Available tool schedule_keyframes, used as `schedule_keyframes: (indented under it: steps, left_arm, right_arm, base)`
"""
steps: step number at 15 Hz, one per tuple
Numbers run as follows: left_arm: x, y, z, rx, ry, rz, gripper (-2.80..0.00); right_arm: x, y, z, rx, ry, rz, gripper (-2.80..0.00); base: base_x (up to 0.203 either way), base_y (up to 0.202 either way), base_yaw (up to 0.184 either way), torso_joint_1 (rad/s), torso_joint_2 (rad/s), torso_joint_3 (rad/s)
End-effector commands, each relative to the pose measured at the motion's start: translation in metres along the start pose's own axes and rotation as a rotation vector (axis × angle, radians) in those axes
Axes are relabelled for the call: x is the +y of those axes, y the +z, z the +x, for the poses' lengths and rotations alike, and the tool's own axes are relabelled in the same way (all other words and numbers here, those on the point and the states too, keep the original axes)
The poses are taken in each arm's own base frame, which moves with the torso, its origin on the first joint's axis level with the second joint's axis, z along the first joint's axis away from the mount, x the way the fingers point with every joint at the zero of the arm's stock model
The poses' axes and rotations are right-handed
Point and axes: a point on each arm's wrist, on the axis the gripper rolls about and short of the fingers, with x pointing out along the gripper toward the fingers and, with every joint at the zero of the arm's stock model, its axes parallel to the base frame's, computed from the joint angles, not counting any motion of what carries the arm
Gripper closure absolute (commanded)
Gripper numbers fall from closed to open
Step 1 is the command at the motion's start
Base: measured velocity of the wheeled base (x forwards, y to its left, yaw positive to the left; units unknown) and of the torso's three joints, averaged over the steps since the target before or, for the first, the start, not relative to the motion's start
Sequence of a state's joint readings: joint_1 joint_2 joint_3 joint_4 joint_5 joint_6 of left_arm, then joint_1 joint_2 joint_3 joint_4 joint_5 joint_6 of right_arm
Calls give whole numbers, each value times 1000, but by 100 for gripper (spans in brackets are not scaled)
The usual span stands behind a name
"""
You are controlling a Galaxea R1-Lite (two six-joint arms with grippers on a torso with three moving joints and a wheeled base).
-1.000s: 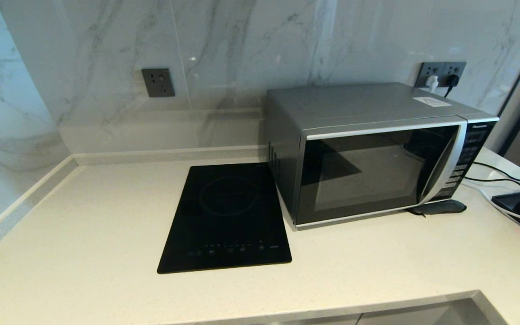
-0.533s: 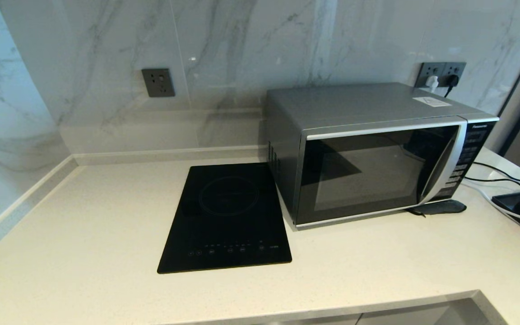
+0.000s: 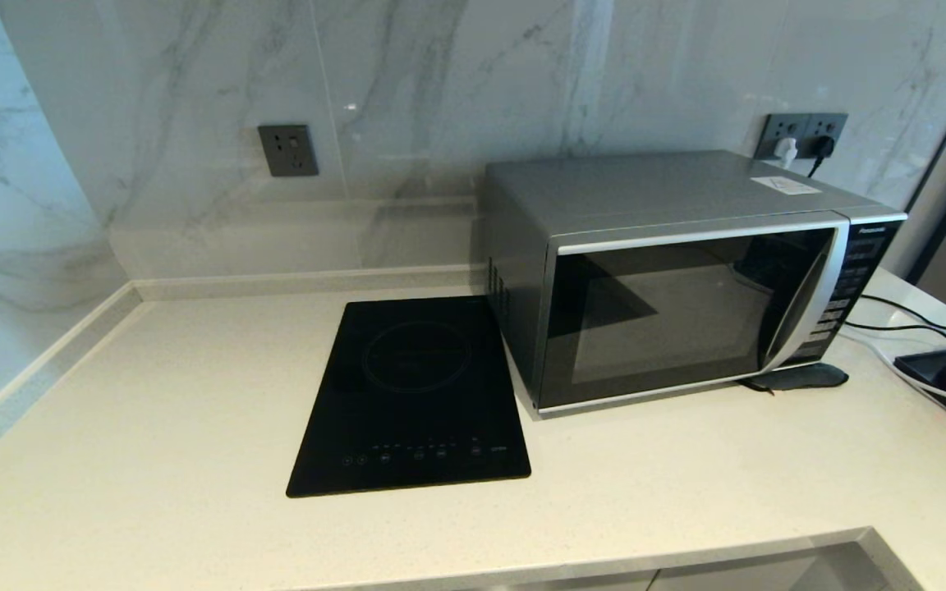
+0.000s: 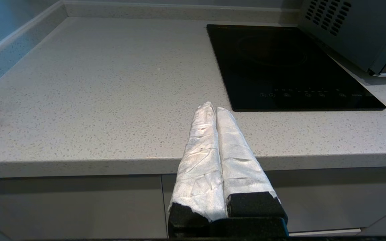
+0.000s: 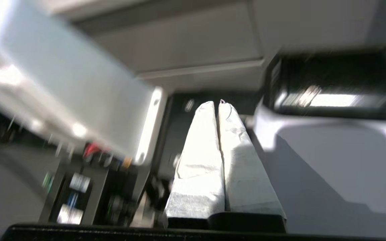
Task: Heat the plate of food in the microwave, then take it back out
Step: Open the microwave oven
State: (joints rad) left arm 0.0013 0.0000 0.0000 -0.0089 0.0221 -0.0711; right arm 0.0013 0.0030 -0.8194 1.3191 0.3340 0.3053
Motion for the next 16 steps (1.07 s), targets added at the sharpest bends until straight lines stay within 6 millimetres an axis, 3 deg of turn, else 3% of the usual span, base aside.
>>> schedule_keyframes:
  steps: [1,4,9,11,16]
  left_arm:
    - [0,0,0,1,1,-1,0]
    - [0,0,0,1,3,-1,0]
    - [0,0,0,1,1,-1,0]
    - [0,0,0,1,1,-1,0]
    - [0,0,0,1,1,-1,0]
  right_arm:
    - [-9,16,28,-147,-110,-4,0]
    - [-25,23,66,-270,-264,-18,0]
    - [-40,29,105,-446,-364,-243,0]
    - [-43,30,114,-516,-372,-304,0]
    - [-47,23,123,-468,-278,-321,0]
  base:
    - [0,0,0,0,0,0]
    - [0,0,0,0,0,0]
    - [0,0,0,0,0,0]
    - [0,0,0,0,0,0]
    - [0,0,0,0,0,0]
